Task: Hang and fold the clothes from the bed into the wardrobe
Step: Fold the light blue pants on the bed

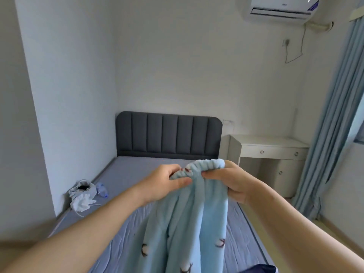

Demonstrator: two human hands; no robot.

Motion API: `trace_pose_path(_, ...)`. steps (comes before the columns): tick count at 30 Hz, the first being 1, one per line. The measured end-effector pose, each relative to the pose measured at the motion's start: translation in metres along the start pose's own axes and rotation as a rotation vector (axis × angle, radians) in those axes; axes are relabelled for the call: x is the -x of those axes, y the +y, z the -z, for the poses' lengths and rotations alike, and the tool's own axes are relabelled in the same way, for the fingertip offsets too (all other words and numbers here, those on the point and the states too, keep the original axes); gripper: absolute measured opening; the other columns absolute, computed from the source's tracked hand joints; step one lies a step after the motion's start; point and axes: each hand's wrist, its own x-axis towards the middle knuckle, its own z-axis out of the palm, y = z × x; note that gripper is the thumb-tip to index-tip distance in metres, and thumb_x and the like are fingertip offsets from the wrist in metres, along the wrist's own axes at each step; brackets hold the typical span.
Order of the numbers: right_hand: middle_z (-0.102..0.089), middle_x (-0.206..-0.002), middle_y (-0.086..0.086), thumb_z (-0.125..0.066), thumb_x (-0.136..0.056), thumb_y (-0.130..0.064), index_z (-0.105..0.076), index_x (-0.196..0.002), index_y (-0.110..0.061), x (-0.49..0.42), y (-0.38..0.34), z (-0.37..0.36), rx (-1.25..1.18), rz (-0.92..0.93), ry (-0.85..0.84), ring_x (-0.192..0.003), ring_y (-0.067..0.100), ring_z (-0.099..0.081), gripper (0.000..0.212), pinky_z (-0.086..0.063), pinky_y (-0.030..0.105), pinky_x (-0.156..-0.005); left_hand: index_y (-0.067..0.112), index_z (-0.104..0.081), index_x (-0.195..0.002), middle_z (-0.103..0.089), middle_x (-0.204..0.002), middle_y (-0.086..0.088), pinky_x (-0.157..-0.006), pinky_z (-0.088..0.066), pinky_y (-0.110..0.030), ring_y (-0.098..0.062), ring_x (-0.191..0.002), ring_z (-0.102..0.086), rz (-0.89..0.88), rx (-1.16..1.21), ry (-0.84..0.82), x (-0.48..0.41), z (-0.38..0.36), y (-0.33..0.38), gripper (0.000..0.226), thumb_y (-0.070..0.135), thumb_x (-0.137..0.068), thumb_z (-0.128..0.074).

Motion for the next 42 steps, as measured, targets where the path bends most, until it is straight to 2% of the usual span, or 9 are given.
trace_pose_path(7,-0.065,-0.065,0.004,-0.05,-0.078,0.013,-0.061,-0.07,-0.012,-0.012,-0.003,0.007,-0.209,0.054,0.22,-0.065,0.019,-0.064,0.028,-0.051,0.028,-0.062,0.038,-0.066,-0.091,-0.069,-0.096,0.023,-0.08,-0.048,-0.012,0.004,-0.092,-0.063,0.235,0.078,-0.409,0.008,-0.005,-0.033,0.006,0.038,-0.085,-0.063)
trace_pose_path(10,-0.067,-0.063,0.006,-0.043,-0.077,0.004,-0.06,-0.068,-0.011,-0.014,-0.007,0.011,-0.326,-0.019,0.278,-0.057,0.02,-0.065,0.024,-0.053,0.026,-0.054,0.03,-0.067,-0.079,-0.069,-0.078,0.02,-0.07,-0.047,-0.012,0.002,-0.077,-0.064,0.267,0.076,-0.234,0.0,0.0,-0.035,0.008,0.033,-0.086,-0.064)
trace_pose_path(13,-0.067,-0.06,0.005,-0.038,-0.08,-0.004,-0.066,-0.055,-0.014,-0.012,-0.009,0.009,-0.257,-0.006,0.084,-0.054,0.016,-0.066,0.039,-0.053,0.023,-0.05,0.022,-0.049,-0.049,-0.042,-0.045,0.016,-0.043,-0.028,-0.011,0.0,-0.044,-0.037,0.218,0.042,0.01,-0.015,0.006,-0.022,0.038,0.024,-0.081,-0.069)
trace_pose_path(19,-0.067,-0.089,0.016,-0.064,-0.076,-0.029,-0.067,-0.092,-0.005,-0.013,-0.014,-0.008,-0.03,-0.11,-0.248,-0.081,0.025,-0.064,0.029,-0.052,0.034,-0.077,0.012,-0.046,-0.055,-0.037,-0.062,-0.004,-0.056,-0.028,-0.026,-0.014,-0.063,-0.033,0.067,0.151,0.087,-0.029,0.019,0.015,0.031,0.024,-0.068,-0.072)
trace_pose_path(23,-0.069,-0.078,0.008,-0.067,-0.078,-0.012,-0.068,-0.08,-0.008,-0.019,-0.014,-0.016,0.215,-0.059,-0.087,-0.074,0.019,-0.067,0.004,-0.054,0.03,-0.074,0.02,-0.063,-0.054,-0.06,-0.057,0.011,-0.058,-0.045,-0.023,-0.007,-0.06,-0.053,0.021,0.014,0.166,-0.032,0.023,0.026,0.018,0.014,-0.07,-0.071)
trace_pose_path(27,-0.068,-0.072,0.004,-0.059,-0.078,-0.002,-0.071,-0.079,-0.01,-0.022,-0.011,-0.017,0.229,0.069,0.065,-0.07,0.014,-0.066,0.015,-0.054,0.027,-0.067,0.026,-0.058,-0.08,-0.06,-0.077,0.009,-0.064,-0.044,-0.017,0.0,-0.069,-0.053,-0.019,0.084,0.167,-0.029,0.025,0.018,0.016,0.02,-0.075,-0.072)
trace_pose_path(32,-0.072,-0.074,0.006,-0.056,-0.078,0.003,-0.073,-0.082,-0.015,-0.022,-0.016,-0.012,0.09,0.202,0.123,-0.071,0.015,-0.07,0.026,-0.055,0.025,-0.059,0.03,-0.062,-0.11,-0.067,-0.111,0.013,-0.079,-0.05,-0.015,0.0,-0.103,-0.062,0.214,0.186,-0.355,-0.021,0.035,0.008,0.051,0.061,-0.07,-0.068)
trace_pose_path(37,-0.07,-0.07,0.005,-0.058,-0.077,-0.001,-0.07,-0.075,-0.012,-0.018,-0.029,0.002,-0.019,0.244,0.197,-0.067,0.015,-0.069,0.017,-0.055,0.028,-0.057,0.025,-0.062,-0.108,-0.067,-0.109,0.01,-0.09,-0.049,-0.021,-0.005,-0.101,-0.063,0.233,0.079,-0.49,-0.023,0.043,-0.007,0.025,0.01,-0.089,-0.059)
trace_pose_path(42,-0.068,-0.069,0.007,-0.059,-0.083,-0.009,-0.066,-0.077,-0.008,-0.02,-0.033,0.013,-0.057,0.182,0.358,-0.063,0.016,-0.066,0.009,-0.055,0.029,-0.06,0.022,-0.065,-0.103,-0.073,-0.096,0.005,-0.073,-0.056,-0.025,-0.011,-0.086,-0.069,0.234,0.285,-0.308,-0.038,0.057,0.009,0.021,0.013,-0.084,-0.063)
